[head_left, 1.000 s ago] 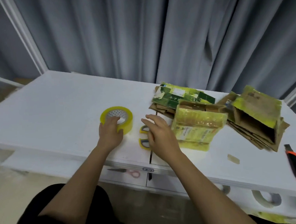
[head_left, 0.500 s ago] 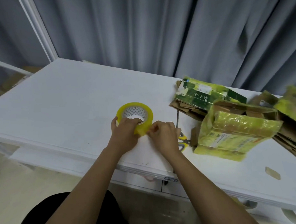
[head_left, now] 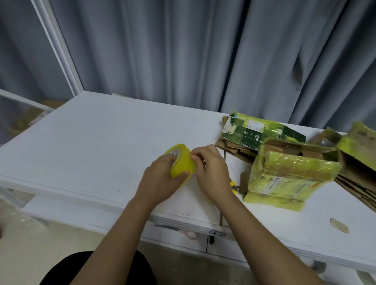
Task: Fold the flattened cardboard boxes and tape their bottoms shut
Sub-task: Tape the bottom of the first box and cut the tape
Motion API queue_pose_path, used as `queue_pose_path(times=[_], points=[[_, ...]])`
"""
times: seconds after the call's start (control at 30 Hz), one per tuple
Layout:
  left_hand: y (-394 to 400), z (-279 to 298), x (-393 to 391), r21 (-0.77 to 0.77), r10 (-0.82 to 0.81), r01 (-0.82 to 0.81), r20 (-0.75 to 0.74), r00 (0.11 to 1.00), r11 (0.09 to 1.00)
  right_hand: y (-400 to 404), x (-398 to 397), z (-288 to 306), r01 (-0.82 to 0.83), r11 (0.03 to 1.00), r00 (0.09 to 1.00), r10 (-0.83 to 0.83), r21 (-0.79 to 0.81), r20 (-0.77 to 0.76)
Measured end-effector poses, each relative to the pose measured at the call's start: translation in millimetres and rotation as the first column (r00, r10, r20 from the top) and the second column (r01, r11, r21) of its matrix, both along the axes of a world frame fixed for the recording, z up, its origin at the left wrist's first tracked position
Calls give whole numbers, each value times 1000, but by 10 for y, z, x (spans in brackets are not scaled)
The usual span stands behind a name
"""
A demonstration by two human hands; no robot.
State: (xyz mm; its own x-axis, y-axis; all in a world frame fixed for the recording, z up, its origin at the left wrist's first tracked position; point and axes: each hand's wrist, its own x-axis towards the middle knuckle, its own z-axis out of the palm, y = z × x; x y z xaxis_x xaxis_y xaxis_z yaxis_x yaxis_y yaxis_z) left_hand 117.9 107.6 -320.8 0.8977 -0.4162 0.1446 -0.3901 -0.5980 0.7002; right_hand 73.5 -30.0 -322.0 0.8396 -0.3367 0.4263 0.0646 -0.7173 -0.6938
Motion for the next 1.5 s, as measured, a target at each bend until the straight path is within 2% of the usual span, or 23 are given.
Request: queue_pose_path(times=[0.07, 0.27, 0.3, 0.37, 0.47, 0.6, 0.7, 0.77, 0.87, 0.93, 1.0, 1.07, 1.17, 1.27, 1.33, 1.43, 1.5], points=[[33, 142, -127, -118, -31, 14, -143, 989, 993, 28, -88, 161, -53, 997, 998, 52, -58, -17], [143, 377, -478, -155, -74, 32, -270, 960, 987, 43, -465, 646, -191, 956, 968, 146, -223, -203], [156, 408, -535, -176, -87, 46, -237, 968, 983, 37, -548, 713, -222, 948, 960, 172, -229, -220], [152, 470, -626, -141, -124, 114, -70, 990, 983, 10, -729, 802, -271, 935, 951, 223, -227, -214], [64, 604, -789, -75, -227, 234, 92, 970, 969, -78, -1013, 868, -308, 934, 948, 285, -179, -144], [-102, 810, -1016, -146, -292, 302, 86, 952, 942, -260, -1310, 911, -300, 943, 954, 296, -147, -50], [-286, 948, -1184, -147, -338, 345, 71, 939, 927, -418, -1513, 927, -262, 964, 965, 263, -48, 4], [-437, 994, -1291, -113, -355, 363, 86, 931, 925, -529, -1684, 908, -213, 973, 977, 211, 84, 32], [-664, 971, -1427, -54, -362, 370, 121, 924, 927, -693, -2020, 780, -20, 953, 1000, 15, 304, 18], [-818, 934, -1531, -40, -370, 380, 156, 916, 924, -756, -2246, 628, 66, 878, 993, -13, 474, -113], [-993, 901, -1641, -39, -369, 386, 216, 904, 922, -779, -2429, 434, 76, 764, 978, 69, 640, -197], [-1187, 893, -1748, -67, -349, 377, 252, 903, 924, -779, -2556, 312, 32, 694, 989, 81, 719, -122], [-1473, 908, -1861, -180, -317, 364, 246, 916, 914, -846, -2680, 325, 5, 717, 998, -47, 697, 41], [-1709, 923, -1924, -327, -306, 351, 183, 934, 877, -1018, -2794, 517, 61, 801, 987, -136, 596, 82], [-1847, 911, -1936, -384, -297, 334, 154, 943, 861, -1173, -2855, 633, 123, 850, 979, -187, 511, 75], [-1967, 963, -1974, -495, -251, 281, 128, 960, 822, -1452, -2867, 773, 289, 866, 945, -327, 408, 25], [-2012, 1075, -2009, -534, -244, 317, 205, 948, 784, -1684, -2815, 854, 435, 850, 894, -448, 297, -26]])
